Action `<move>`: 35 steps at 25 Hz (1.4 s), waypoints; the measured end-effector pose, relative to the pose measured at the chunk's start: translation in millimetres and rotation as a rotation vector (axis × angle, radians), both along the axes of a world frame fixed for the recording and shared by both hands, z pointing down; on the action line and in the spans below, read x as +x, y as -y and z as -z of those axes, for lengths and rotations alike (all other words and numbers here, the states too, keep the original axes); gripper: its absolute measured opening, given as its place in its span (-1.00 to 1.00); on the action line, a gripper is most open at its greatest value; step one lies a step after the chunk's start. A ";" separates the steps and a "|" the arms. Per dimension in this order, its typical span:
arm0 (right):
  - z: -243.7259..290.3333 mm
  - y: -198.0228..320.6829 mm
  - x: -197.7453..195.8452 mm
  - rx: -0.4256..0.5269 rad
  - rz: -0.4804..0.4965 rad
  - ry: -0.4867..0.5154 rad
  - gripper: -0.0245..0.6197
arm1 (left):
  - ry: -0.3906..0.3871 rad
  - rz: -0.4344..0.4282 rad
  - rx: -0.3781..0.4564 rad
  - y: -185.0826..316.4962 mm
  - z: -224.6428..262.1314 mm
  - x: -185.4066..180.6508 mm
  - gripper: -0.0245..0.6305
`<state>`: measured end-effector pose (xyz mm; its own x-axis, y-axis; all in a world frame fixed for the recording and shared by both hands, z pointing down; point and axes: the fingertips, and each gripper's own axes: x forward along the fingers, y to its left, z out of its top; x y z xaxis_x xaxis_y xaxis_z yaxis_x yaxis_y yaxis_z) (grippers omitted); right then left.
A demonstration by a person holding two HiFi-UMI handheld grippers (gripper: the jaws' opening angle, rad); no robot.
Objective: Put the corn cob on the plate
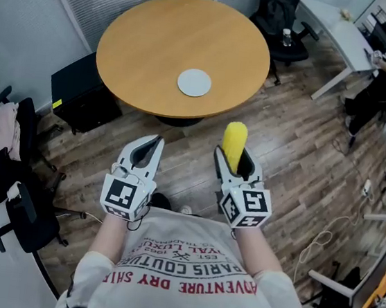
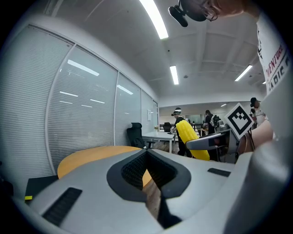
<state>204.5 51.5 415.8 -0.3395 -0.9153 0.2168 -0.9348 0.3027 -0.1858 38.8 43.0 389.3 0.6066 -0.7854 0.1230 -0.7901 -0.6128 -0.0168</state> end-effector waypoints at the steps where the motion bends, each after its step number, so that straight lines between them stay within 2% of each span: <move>1: -2.4 5.8 -1.9 -0.005 0.006 -0.001 -0.11 | -0.001 0.009 -0.001 5.5 -1.2 -2.6 -0.83; 7: -18.8 49.4 -14.1 -0.032 0.010 -0.014 -0.11 | 0.010 0.019 -0.007 57.1 -16.1 -17.0 -0.83; 17: -28.3 178.7 -26.8 -0.067 -0.099 -0.005 -0.11 | -0.019 -0.088 0.009 204.8 -10.4 -30.3 -0.83; 24: -39.5 256.5 -46.8 -0.111 -0.155 0.003 -0.11 | -0.012 -0.137 -0.024 299.3 -18.6 -50.7 -0.83; 29: -57.8 289.0 -49.3 -0.178 -0.176 0.023 -0.11 | 0.004 -0.166 -0.065 335.6 -35.2 -51.9 -0.83; 35: -89.5 309.1 -62.2 -0.290 -0.120 0.020 -0.11 | -0.004 -0.166 -0.112 346.3 -54.8 -49.8 -0.83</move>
